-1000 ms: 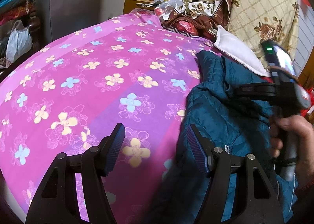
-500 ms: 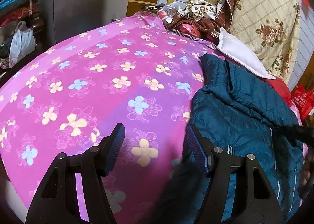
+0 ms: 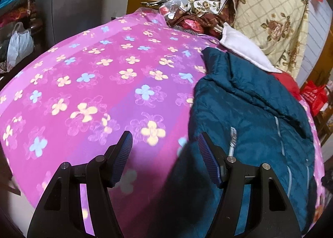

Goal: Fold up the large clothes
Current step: 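Grasp the folded jacket edge with the left gripper while the right gripper grasps it too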

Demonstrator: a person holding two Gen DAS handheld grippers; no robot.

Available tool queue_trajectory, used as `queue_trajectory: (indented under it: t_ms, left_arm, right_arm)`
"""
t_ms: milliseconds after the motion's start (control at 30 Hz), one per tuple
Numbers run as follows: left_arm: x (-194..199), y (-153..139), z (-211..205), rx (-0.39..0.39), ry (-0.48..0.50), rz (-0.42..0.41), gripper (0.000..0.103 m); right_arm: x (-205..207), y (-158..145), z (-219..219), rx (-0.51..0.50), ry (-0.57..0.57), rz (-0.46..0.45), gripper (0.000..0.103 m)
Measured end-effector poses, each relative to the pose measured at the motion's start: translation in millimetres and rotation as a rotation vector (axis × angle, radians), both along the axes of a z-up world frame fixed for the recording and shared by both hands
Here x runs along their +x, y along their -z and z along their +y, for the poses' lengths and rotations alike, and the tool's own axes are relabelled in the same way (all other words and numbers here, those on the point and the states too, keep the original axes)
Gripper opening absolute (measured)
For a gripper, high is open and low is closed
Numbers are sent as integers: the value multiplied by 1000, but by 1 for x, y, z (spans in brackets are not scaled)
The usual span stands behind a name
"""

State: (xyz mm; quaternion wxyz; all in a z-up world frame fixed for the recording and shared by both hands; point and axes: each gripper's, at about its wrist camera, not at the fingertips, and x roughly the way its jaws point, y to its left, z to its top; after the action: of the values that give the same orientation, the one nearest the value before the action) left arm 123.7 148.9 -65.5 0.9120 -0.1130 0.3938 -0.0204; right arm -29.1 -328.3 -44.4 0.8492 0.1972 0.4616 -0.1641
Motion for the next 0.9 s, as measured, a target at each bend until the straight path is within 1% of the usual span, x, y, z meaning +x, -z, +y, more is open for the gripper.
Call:
queue_trajectory:
  t_ms: [67,167,233,300,367,433,500,567,633,700,800,900]
  left_arm:
    - [-7,-3,1,5,16,15,66]
    - [-12,-1,5,27,47,70,66]
    - [-13,4,10,11,62,113,66]
    - [-14,8,16,-34,71,142,66]
    - [-12,12,23,-115,93,168,66]
    - [-12,14,23,-168,109,180,66]
    - [-9,17,20,-198,134,198,66]
    - [-3,26,15,-227,161,234,66]
    - [2,34,15,-258,160,268,66]
    - [7,44,15,-312,162,309,66]
    - [5,45,18,-361,163,314,66]
    - [1,47,16,-435,213,337,66]
  right_arm:
    - [-25,7,-16,55,17,-36,47]
    - [-47,15,-31,76,48,-64,47]
    - [-57,23,-39,82,61,-67,47]
    - [-62,32,-45,103,68,-70,48]
    - [-66,40,-50,130,70,-69,48]
    - [-68,45,-52,152,69,-77,48]
    - [-68,48,-54,170,64,-86,48]
    - [-69,52,-56,197,56,-92,48]
    - [-69,55,-57,211,56,-93,48]
    - [-69,57,-59,221,57,-96,48]
    - [-71,58,-61,237,58,-108,48]
    - [-71,62,-66,284,63,-116,48]
